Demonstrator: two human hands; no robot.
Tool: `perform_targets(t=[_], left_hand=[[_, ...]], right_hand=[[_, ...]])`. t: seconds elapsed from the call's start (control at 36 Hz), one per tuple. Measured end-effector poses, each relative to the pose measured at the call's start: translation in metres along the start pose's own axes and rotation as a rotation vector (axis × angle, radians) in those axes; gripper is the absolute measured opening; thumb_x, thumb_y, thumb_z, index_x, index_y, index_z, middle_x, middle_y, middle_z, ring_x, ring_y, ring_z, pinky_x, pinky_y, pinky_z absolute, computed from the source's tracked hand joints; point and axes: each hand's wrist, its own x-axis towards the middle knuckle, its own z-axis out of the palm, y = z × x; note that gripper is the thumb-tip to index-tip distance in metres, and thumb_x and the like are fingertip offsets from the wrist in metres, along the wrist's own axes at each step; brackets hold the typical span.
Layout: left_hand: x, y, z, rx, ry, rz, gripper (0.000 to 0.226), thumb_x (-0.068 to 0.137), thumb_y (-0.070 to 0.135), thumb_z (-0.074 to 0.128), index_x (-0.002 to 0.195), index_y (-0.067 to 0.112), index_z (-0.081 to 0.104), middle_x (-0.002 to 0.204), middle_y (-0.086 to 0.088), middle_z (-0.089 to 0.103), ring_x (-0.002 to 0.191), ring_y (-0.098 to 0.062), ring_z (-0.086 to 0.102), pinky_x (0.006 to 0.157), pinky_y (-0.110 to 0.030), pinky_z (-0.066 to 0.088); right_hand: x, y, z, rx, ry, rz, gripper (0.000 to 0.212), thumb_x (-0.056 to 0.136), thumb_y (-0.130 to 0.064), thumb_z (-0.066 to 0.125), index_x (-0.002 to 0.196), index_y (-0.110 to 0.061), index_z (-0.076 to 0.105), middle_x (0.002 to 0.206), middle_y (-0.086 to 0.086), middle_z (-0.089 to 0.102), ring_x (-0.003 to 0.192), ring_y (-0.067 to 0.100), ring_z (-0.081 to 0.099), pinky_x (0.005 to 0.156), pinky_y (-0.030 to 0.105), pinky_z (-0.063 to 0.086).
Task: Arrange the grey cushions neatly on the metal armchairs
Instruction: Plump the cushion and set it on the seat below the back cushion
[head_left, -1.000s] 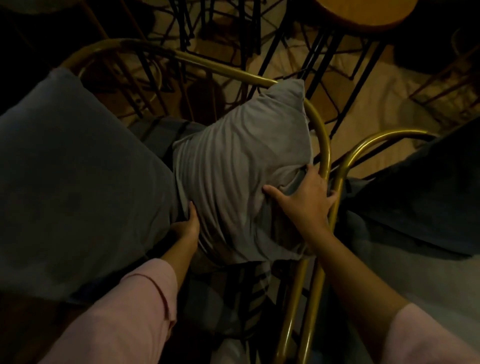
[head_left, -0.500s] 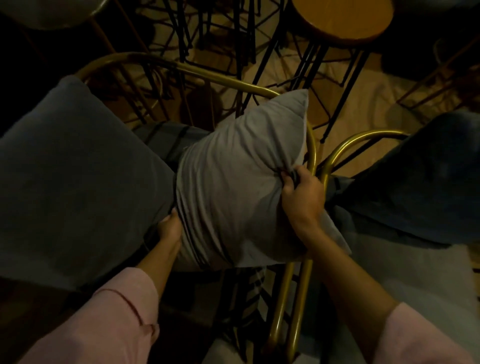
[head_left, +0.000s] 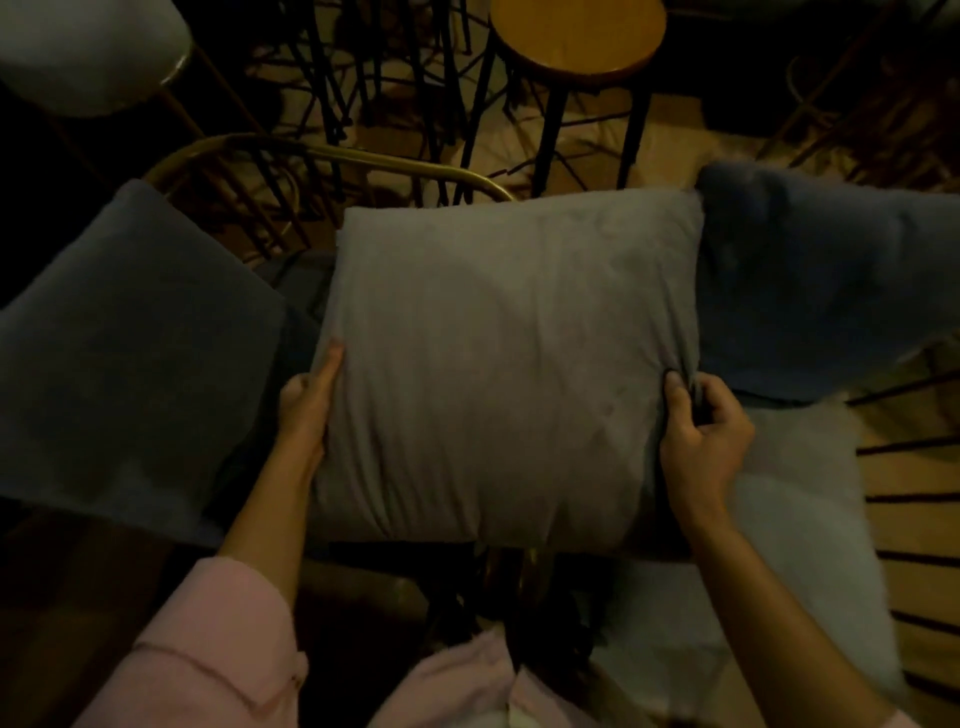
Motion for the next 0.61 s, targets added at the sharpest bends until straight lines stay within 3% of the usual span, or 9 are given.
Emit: perform_targets(t=[0.08,0.17,0.25,0.33,0.39,0.44,0.5,0.56,0.61], left_hand=[[-0.044,0.006,0.031,0.064,-0.068,0.087,0.075,0.072,0.067,0.068,0.119,0.009,0.065,0.109,-0.005,0.065,0.1,-0.024,0.063,0.088,-0.033,0.047],[-0.088,-0.007,0.054,0.088,-0.115,0.129,0.053,0.082,0.054,0.066,0.107,0.007,0.067,0.107,-0.012,0.068,0.096,-0.025,0.064,0.086,-0.034,0.049],[-0.123,-0.035,0.068,0.041,-0.117,0.131,0.061,0.078,0.053,0.07,0.114,0.004,0.065,0.117,-0.016,0.068,0.107,-0.027,0.065,0.099,-0.043,0.05],[-0.158,-0.059,0.092,0.015,-0.08,0.122,0.052,0.088,0.035,0.066,0.122,-0.003,0.058,0.122,-0.015,0.062,0.11,-0.024,0.06,0.1,-0.039,0.047],[-0.177,-0.07,0.114,0.024,-0.153,0.082,0.052,0.088,0.034,0.065,0.123,-0.004,0.057,0.125,-0.019,0.062,0.107,-0.024,0.059,0.099,-0.039,0.047],[-0.19,-0.075,0.138,0.048,-0.253,0.057,0.077,0.072,0.051,0.076,0.127,0.002,0.056,0.127,-0.018,0.063,0.112,-0.028,0.061,0.103,-0.046,0.048],[-0.201,-0.078,0.166,0.093,-0.332,0.097,0.074,0.068,0.048,0.081,0.125,0.008,0.058,0.124,-0.012,0.064,0.114,-0.028,0.062,0.103,-0.044,0.048],[-0.209,-0.08,0.195,0.119,-0.375,0.174,0.051,0.079,0.026,0.077,0.123,0.01,0.058,0.121,-0.01,0.064,0.114,-0.025,0.062,0.099,-0.036,0.048],[-0.213,-0.083,0.224,0.128,-0.42,0.223,0.067,0.072,0.032,0.082,0.129,0.01,0.055,0.126,-0.009,0.063,0.113,-0.022,0.061,0.099,-0.034,0.049]], right_hand=[[-0.003,0.013,-0.057,0.011,0.058,0.022,0.013,0.096,-0.015,0.061,0.084,-0.009,0.063,0.066,-0.019,0.059,0.066,-0.012,0.05,0.066,0.012,0.042],[-0.004,0.019,-0.115,-0.033,0.087,0.033,0.015,0.096,-0.015,0.062,0.088,-0.003,0.067,0.071,-0.03,0.064,0.068,-0.013,0.054,0.066,0.012,0.044],[-0.011,0.025,-0.163,-0.068,0.07,0.004,0.009,0.095,-0.02,0.063,0.089,-0.021,0.069,0.075,-0.034,0.065,0.071,-0.013,0.056,0.067,0.014,0.047],[-0.021,0.035,-0.211,-0.109,0.117,-0.033,0.014,0.092,-0.05,0.061,0.087,-0.039,0.068,0.08,-0.023,0.068,0.078,0.002,0.062,0.073,0.022,0.052],[-0.029,0.05,-0.242,-0.104,0.154,0.005,0.039,0.089,-0.06,0.057,0.101,-0.026,0.073,0.093,-0.006,0.072,0.091,0.016,0.068,0.081,0.033,0.056],[-0.033,0.062,-0.265,-0.104,0.184,0.031,0.052,0.09,-0.057,0.057,0.108,-0.01,0.071,0.098,-0.018,0.072,0.093,0.006,0.068,0.082,0.025,0.056],[-0.031,0.074,-0.282,-0.162,0.208,0.046,0.03,0.095,-0.038,0.059,0.096,-0.01,0.069,0.083,-0.033,0.067,0.078,-0.009,0.062,0.07,0.013,0.05],[-0.024,0.089,-0.296,-0.227,0.246,0.099,0.025,0.099,-0.021,0.057,0.077,-0.01,0.059,0.064,-0.022,0.058,0.061,-0.01,0.053,0.058,0.008,0.038],[-0.014,0.105,-0.306,-0.273,0.269,0.133,0.029,0.1,-0.016,0.056,0.071,-0.011,0.052,0.057,-0.019,0.049,0.056,-0.007,0.049,0.054,0.01,0.032]])
